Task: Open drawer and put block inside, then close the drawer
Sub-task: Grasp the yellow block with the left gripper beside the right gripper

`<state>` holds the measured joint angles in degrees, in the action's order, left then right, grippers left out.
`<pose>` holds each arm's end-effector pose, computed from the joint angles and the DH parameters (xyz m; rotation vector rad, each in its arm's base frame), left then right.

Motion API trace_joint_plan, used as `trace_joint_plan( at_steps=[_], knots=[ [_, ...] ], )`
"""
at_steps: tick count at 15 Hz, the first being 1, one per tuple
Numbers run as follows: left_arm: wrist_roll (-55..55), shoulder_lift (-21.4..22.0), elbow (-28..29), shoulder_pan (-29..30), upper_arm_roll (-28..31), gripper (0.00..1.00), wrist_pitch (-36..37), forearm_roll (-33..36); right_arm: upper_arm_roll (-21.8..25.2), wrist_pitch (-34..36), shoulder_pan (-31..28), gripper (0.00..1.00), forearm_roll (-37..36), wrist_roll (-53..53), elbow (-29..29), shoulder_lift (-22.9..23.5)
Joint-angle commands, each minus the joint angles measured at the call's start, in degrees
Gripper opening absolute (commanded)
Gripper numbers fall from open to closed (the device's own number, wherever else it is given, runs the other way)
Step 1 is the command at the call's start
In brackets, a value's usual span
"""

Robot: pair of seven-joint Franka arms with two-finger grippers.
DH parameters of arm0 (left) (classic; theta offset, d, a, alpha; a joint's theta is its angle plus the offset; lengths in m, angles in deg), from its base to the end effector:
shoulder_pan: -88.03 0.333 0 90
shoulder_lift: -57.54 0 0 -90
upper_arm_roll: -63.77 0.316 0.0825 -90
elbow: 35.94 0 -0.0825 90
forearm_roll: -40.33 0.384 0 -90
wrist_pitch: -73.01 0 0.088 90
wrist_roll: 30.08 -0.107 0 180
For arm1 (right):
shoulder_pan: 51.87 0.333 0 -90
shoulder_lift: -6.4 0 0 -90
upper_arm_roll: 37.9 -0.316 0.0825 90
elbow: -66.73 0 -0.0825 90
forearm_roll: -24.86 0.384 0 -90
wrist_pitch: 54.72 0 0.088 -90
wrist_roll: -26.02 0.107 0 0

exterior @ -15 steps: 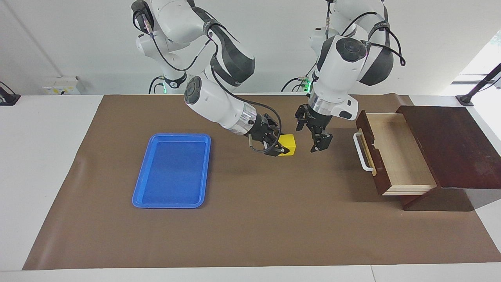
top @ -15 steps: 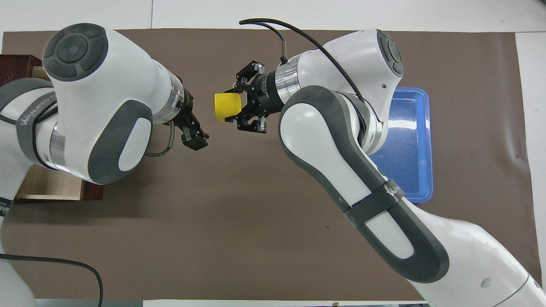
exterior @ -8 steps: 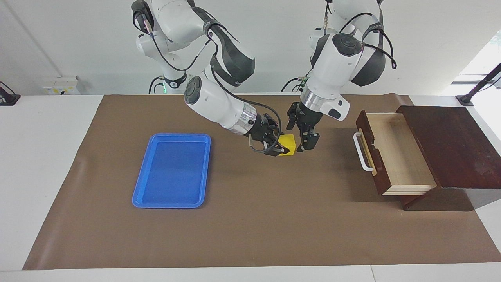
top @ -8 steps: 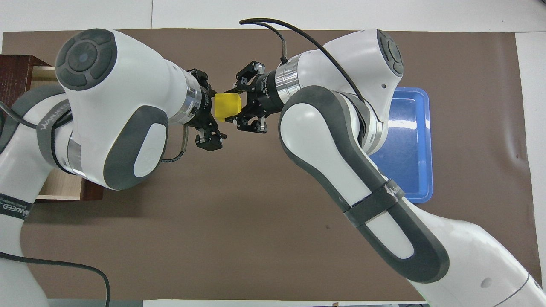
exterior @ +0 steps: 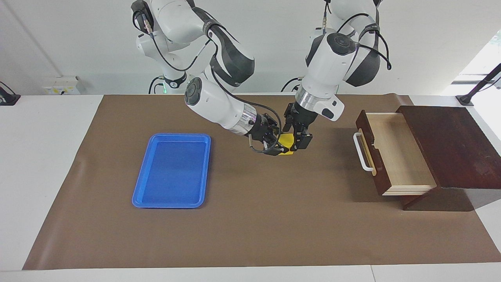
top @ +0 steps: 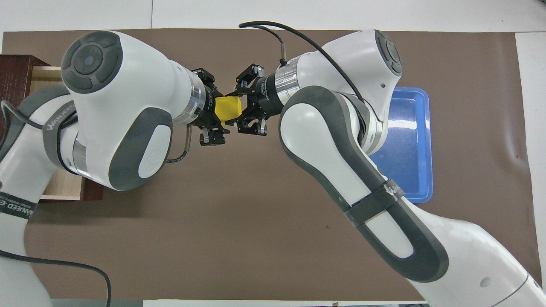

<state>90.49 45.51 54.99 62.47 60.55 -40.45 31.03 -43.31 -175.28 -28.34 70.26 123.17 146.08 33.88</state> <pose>0.5623 -0.3170 0.5311 1.9734 2.1478 -0.1637 0.6252 0.3684 0.4762 -1.7823 1.7349 0.7627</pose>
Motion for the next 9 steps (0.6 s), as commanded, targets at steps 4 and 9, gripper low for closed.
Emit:
trace_joint_plan(
  at_steps=[4,9],
  knots=[
    [-0.60,-0.02,-0.06,-1.07,0.15,0.00,1.40,-1.43,-0.22,-1.53,-0.68,0.00,0.92,1.12,-0.86,0.12],
    [-0.68,0.07,-0.06,-0.81,0.15,0.00,2.10,-1.43,-0.22,-1.70,-0.85,0.56,1.36,2.25,-0.95,0.03]
  ],
)
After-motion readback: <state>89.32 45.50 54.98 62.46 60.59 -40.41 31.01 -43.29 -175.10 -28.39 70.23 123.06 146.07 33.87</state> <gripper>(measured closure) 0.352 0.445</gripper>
